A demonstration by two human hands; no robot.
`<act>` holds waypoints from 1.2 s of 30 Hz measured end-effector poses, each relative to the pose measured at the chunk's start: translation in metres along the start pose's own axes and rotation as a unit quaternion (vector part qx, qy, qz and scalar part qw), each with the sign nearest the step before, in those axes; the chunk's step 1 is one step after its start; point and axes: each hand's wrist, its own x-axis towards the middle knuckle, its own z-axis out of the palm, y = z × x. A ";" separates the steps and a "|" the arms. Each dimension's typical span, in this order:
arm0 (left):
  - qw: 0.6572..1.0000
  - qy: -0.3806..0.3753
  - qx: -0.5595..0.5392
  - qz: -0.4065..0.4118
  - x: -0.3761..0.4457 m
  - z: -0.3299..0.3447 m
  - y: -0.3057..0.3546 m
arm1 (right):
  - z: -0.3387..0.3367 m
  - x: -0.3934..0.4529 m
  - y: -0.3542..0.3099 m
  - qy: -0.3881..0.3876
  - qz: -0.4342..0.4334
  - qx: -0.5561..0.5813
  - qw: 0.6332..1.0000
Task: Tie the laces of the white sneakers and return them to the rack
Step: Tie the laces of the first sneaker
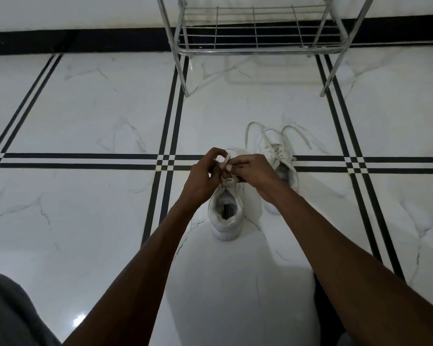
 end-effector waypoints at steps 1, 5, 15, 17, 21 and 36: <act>1.000 0.002 0.012 -0.002 0.001 0.000 -0.001 | -0.002 -0.001 0.001 -0.028 -0.007 0.011 1.000; 0.999 -0.004 0.045 -0.010 0.004 0.000 -0.004 | 0.001 -0.002 0.004 -0.014 -0.022 0.032 0.999; 0.966 0.018 -0.168 -0.194 0.004 -0.008 -0.009 | -0.007 -0.003 0.001 -0.011 -0.054 -0.071 0.996; 0.968 0.015 -0.162 -0.192 0.005 -0.008 -0.009 | -0.013 -0.001 -0.005 -0.002 -0.105 -0.234 0.966; 0.968 0.021 -0.163 -0.191 0.002 -0.005 -0.005 | -0.009 0.006 -0.006 0.068 -0.197 -0.359 0.910; 0.996 0.042 0.045 -0.061 0.007 -0.009 -0.021 | -0.012 0.002 0.003 0.142 -0.060 -0.164 0.974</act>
